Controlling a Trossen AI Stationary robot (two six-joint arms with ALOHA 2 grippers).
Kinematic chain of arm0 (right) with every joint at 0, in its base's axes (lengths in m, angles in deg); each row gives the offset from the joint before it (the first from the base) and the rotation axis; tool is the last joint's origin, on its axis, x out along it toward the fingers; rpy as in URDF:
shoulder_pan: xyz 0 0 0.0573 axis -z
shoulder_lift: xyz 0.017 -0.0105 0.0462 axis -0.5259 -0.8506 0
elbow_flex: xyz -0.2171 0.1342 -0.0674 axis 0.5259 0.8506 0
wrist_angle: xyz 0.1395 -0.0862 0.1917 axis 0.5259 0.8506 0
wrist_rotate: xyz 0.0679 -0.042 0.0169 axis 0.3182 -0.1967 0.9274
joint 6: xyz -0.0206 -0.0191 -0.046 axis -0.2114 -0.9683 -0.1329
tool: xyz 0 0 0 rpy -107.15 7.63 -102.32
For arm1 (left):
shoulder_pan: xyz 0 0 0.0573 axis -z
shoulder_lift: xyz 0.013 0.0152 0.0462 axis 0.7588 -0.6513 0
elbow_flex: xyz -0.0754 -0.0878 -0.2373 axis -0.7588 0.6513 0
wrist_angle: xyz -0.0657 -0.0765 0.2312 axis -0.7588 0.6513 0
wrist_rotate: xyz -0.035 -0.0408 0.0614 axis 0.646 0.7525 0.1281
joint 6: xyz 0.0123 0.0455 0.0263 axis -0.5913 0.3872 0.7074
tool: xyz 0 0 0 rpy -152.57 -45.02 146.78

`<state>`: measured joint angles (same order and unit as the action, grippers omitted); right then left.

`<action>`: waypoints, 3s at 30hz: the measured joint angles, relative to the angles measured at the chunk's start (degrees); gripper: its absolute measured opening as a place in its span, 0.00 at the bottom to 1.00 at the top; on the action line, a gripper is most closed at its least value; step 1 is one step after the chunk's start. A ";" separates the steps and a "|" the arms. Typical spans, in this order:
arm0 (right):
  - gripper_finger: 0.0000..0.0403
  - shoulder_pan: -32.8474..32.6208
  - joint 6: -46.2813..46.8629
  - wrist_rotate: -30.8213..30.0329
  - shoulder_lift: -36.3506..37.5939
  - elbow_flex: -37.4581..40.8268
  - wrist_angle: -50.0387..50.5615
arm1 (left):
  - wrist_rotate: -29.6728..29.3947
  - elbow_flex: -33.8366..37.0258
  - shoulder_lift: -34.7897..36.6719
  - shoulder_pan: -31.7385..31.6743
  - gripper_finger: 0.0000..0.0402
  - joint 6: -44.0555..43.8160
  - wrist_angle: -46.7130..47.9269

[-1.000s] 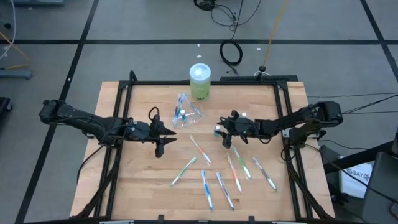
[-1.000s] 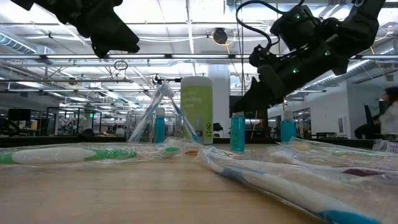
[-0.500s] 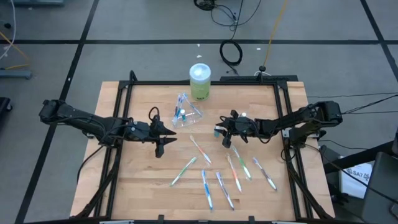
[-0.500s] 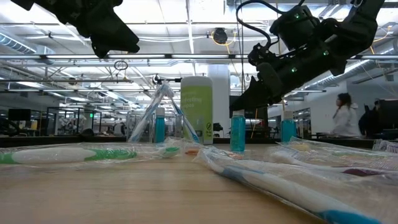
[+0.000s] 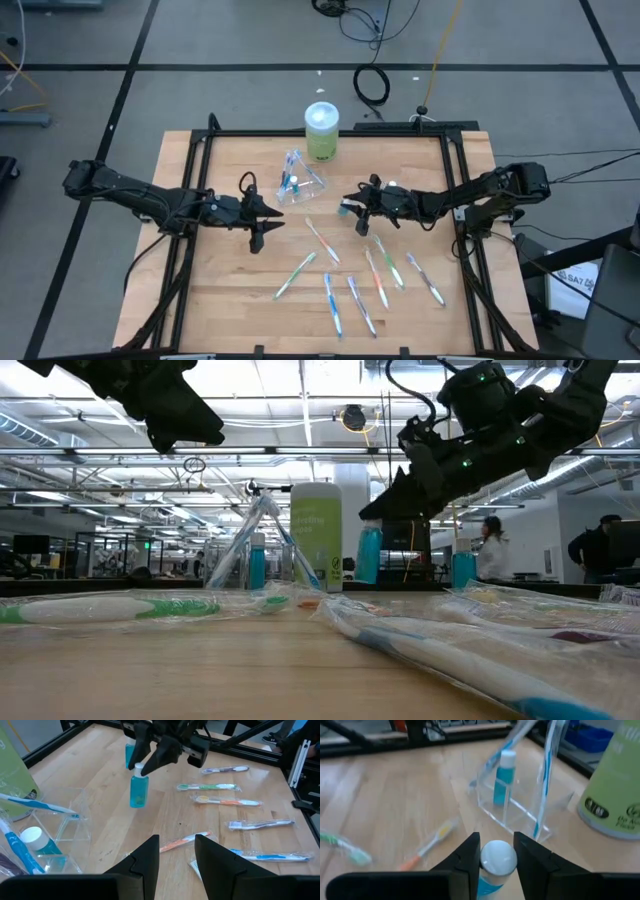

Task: Pick & Place toothbrushing station
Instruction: Put the bottom mouthwash into the transparent organizer

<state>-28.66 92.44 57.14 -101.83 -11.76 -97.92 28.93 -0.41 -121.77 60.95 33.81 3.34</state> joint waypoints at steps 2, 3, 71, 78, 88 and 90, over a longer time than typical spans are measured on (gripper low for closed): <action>0.22 0.00 -0.73 -0.07 0.00 0.00 -1.82 | 0.00 0.00 0.00 0.00 0.33 -0.03 0.00; 0.22 0.03 -1.00 -0.10 0.00 0.00 -2.59 | 0.00 0.00 0.02 0.00 0.33 0.01 0.00; 0.22 7.46 -0.87 2.76 -19.91 -33.71 10.66 | -5.90 -0.09 5.45 -1.87 0.33 5.34 -1.39; 0.22 9.64 0.27 1.67 -19.79 -33.75 10.37 | -9.03 -0.04 12.90 -5.12 0.33 7.97 4.99; 0.22 10.31 1.01 4.60 -24.75 -33.81 7.54 | -9.11 -0.04 14.71 -9.59 0.33 10.70 7.44; 0.22 10.43 0.93 4.61 -25.09 -33.68 8.75 | -9.11 -0.04 14.69 -10.27 0.33 10.70 8.66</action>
<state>-18.23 93.37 61.75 -126.92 -45.44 -89.17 19.81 -0.46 -107.08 50.68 44.51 12.00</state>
